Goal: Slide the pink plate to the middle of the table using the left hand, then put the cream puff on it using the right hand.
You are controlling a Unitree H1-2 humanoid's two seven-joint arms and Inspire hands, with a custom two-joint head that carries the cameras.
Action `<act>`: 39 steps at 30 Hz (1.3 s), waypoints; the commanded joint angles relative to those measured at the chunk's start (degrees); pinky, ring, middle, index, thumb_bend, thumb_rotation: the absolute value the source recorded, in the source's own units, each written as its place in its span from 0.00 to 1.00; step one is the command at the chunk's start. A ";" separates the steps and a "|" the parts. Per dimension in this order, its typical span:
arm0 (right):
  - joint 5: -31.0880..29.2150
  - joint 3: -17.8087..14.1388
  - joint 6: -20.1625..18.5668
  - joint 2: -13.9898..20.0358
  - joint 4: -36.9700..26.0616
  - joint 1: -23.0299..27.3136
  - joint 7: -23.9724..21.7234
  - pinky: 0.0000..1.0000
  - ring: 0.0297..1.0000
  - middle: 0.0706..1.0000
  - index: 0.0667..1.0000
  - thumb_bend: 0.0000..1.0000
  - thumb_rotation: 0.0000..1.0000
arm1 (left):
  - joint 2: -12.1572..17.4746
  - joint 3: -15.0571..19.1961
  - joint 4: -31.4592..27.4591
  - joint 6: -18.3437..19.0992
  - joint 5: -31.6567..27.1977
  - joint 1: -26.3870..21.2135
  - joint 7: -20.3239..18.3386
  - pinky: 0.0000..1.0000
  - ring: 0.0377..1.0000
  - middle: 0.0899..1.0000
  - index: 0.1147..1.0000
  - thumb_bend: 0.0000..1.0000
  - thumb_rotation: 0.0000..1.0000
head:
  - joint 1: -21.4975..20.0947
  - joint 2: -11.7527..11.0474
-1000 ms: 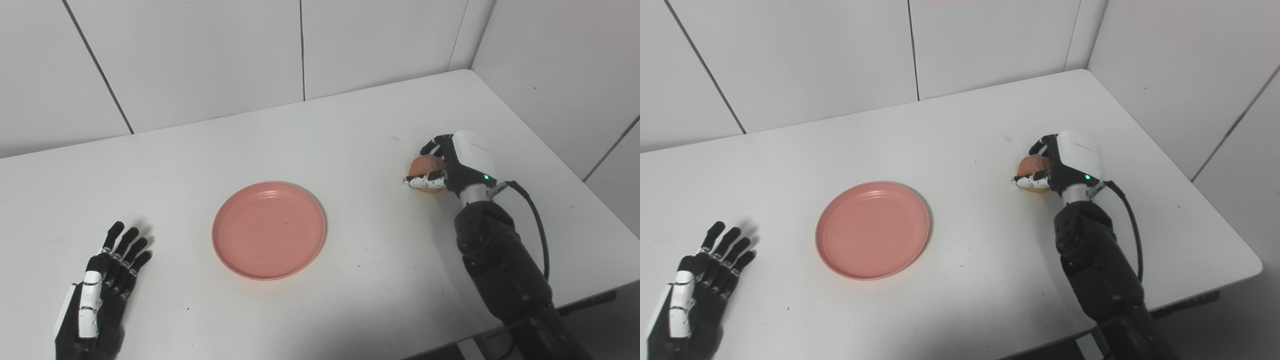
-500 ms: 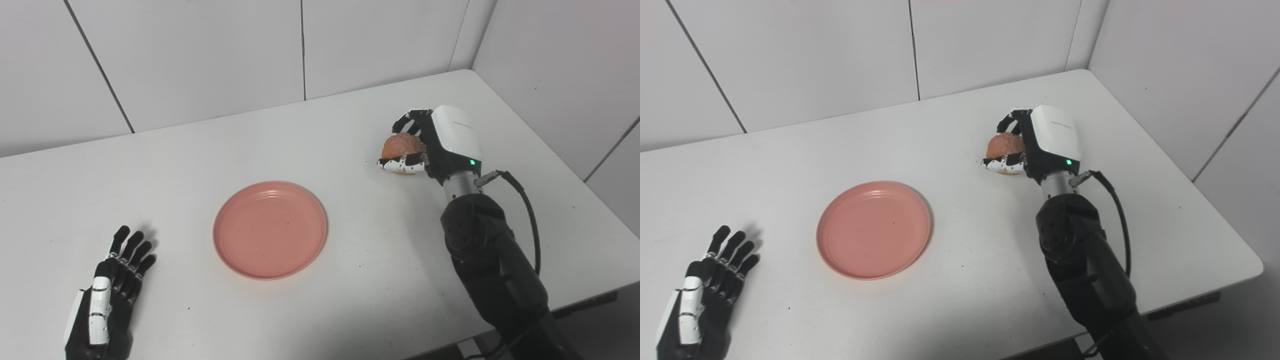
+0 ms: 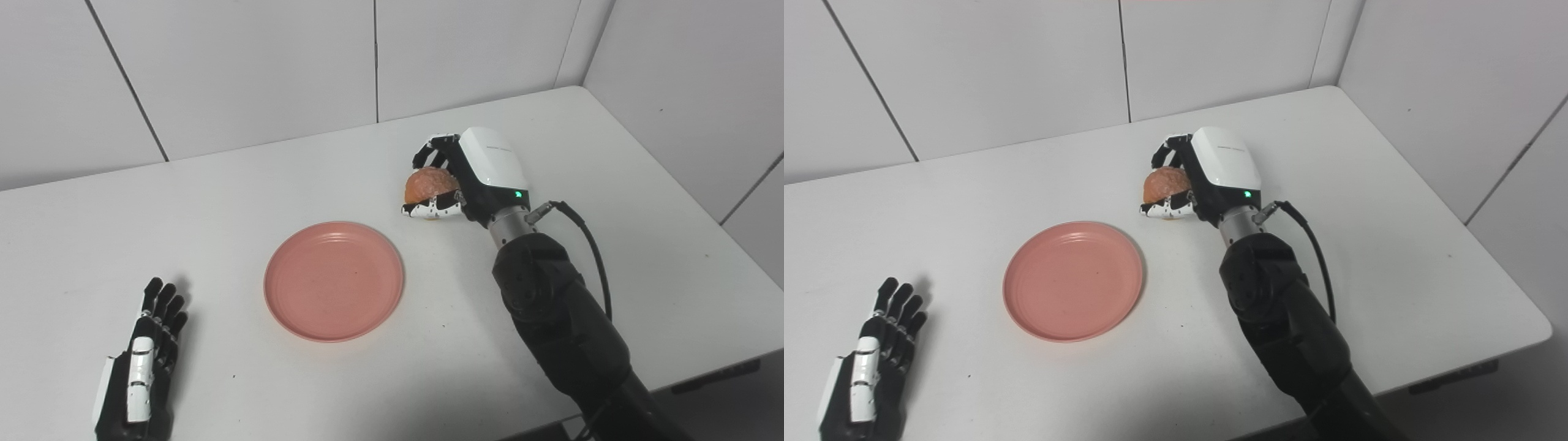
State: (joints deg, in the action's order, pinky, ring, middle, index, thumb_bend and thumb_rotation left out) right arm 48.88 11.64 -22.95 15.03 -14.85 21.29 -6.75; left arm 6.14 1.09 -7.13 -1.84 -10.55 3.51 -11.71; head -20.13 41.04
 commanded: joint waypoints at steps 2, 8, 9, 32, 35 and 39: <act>-0.83 1.22 4.12 -0.67 0.11 2.88 1.00 0.26 0.32 0.37 0.45 0.51 0.14 | -3.24 -3.02 1.97 -0.85 1.65 3.36 0.59 1.00 0.99 1.00 1.00 0.43 1.00 | 2.59 0.36; -0.66 4.64 6.16 -2.61 3.00 3.97 1.65 0.27 0.34 0.40 0.45 0.50 0.14 | -5.44 -4.87 2.02 -1.99 4.70 3.37 2.59 1.00 0.99 1.00 1.00 0.46 1.00 | 8.37 1.03; -0.62 5.26 6.65 -2.99 3.59 4.18 1.80 0.28 0.34 0.40 0.45 0.50 0.14 | -5.75 -5.19 1.82 -1.87 5.20 3.38 2.90 1.00 0.99 1.00 1.00 0.46 1.00 | 9.19 1.16; -2.23 10.89 8.11 -5.76 8.64 4.68 -0.83 0.25 0.32 0.37 0.45 0.50 0.14 | -8.43 -9.81 0.40 -2.52 17.23 3.06 8.28 0.98 0.99 1.00 0.99 0.46 1.00 | 18.24 3.22; -1.69 11.68 8.51 -5.53 9.03 4.53 -0.78 0.25 0.32 0.38 0.45 0.50 0.14 | -8.57 -10.37 0.29 -2.92 18.26 2.92 8.96 0.98 0.99 1.00 0.98 0.46 1.00 | 18.98 3.52; -1.87 12.41 9.23 -5.23 9.57 4.44 -1.06 0.25 0.32 0.37 0.45 0.50 0.14 | -8.79 -10.96 0.12 -3.05 19.16 2.78 9.60 0.98 1.00 1.00 0.99 0.44 1.00 | 19.47 3.67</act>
State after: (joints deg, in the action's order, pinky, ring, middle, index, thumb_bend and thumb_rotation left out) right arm 46.68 24.09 -16.27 9.72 -4.52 24.20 -8.24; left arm -1.25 -8.39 -8.45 -4.71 8.16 4.66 -2.09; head -0.70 44.65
